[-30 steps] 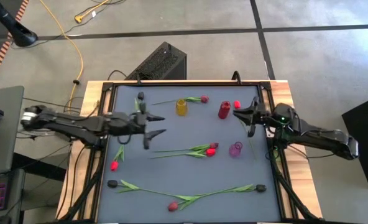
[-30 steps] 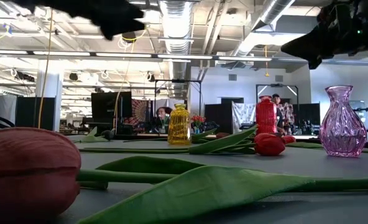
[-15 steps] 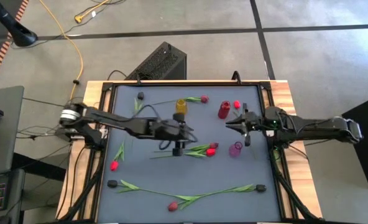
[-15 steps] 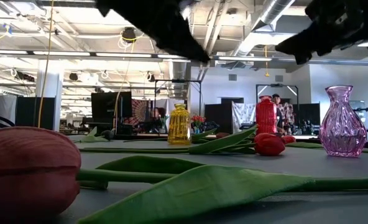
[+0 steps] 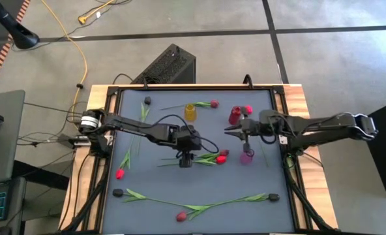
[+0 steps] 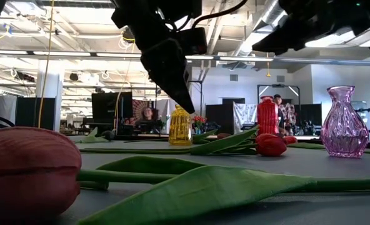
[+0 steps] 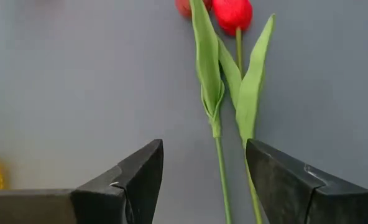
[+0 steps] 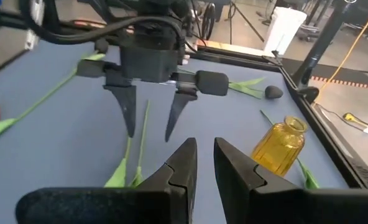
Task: Sort flowers into vase by color
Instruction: Put the middle pink flower into the yellow vase
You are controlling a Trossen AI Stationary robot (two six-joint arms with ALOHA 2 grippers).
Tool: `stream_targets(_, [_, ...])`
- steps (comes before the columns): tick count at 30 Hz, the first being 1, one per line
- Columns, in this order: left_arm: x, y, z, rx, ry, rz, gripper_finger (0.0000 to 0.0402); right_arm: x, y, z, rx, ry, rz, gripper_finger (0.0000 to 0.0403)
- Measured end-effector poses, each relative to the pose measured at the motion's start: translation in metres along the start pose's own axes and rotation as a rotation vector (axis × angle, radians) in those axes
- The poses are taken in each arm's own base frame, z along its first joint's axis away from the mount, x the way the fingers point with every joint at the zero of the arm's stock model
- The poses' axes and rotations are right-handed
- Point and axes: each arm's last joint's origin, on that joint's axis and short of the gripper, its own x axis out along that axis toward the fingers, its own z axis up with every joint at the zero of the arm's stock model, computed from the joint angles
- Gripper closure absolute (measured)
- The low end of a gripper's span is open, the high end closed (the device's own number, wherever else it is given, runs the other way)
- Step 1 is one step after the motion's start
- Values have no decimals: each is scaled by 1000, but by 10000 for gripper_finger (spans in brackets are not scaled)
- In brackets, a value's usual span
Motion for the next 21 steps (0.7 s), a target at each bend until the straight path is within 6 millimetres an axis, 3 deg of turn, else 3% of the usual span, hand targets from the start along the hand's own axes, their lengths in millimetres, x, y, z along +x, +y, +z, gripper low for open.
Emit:
stream_targets(6, [3,-4,-4,10,1,-1,182,13,-2,-4,-11,56,0,320])
stream_targets(21, [34,-9,-53,6,-55,-7,185,16,-1,-7,1,79,7,320])
